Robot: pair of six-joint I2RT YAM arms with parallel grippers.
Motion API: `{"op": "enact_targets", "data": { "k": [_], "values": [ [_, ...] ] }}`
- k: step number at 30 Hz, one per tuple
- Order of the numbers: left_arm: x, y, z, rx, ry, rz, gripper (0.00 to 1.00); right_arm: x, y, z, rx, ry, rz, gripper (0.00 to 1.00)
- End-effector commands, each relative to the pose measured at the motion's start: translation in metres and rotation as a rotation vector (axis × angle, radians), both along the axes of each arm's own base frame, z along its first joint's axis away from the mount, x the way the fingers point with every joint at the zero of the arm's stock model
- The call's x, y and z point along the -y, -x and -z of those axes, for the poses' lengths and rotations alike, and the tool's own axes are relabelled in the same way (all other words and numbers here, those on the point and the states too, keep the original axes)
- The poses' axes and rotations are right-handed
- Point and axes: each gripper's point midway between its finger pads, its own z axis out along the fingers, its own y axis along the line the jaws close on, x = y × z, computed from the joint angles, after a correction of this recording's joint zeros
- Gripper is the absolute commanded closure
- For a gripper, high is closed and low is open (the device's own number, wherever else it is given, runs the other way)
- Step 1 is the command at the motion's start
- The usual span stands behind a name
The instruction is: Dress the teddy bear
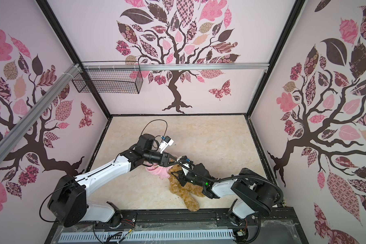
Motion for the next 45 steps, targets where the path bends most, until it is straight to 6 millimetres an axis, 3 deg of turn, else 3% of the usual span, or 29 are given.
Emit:
{"op": "enact_targets", "data": {
  "k": [1,5,13,16,19,23,27,32,38,45],
  "values": [
    [-0.003,-0.002,-0.027,0.109,0.006,0.011,0.54,0.001,-0.001,-0.001,0.015,-0.017,0.011,0.83],
    [-0.004,-0.006,-0.043,0.154,0.023,-0.007,0.45,0.003,0.0,0.005,0.01,-0.011,0.014,0.84],
    [-0.016,-0.009,-0.062,0.229,-0.007,-0.033,0.4,0.005,-0.001,0.008,0.016,0.002,0.024,0.85],
    [-0.03,-0.012,-0.068,0.264,-0.047,-0.081,0.4,0.008,-0.003,0.007,0.028,0.007,0.034,0.86],
    [-0.057,-0.016,-0.056,0.275,-0.173,-0.168,0.43,0.013,-0.004,0.002,0.044,0.005,0.04,0.87],
    [-0.084,-0.004,-0.031,0.211,-0.27,-0.204,0.56,0.023,-0.005,-0.009,0.087,0.001,0.042,0.87],
    [-0.087,0.0,-0.013,0.162,-0.299,-0.197,0.71,0.024,-0.001,-0.019,0.131,0.014,0.012,0.88],
    [-0.068,-0.001,-0.01,0.102,-0.243,-0.127,0.81,0.025,0.004,-0.026,0.166,0.032,-0.016,0.87],
    [-0.063,0.003,-0.002,0.092,-0.26,-0.088,0.81,0.026,0.001,-0.036,0.182,0.022,0.001,0.88],
    [-0.07,0.008,0.005,0.111,-0.298,-0.101,0.71,0.024,-0.006,-0.046,0.193,0.025,0.017,0.88]
  ]
}}
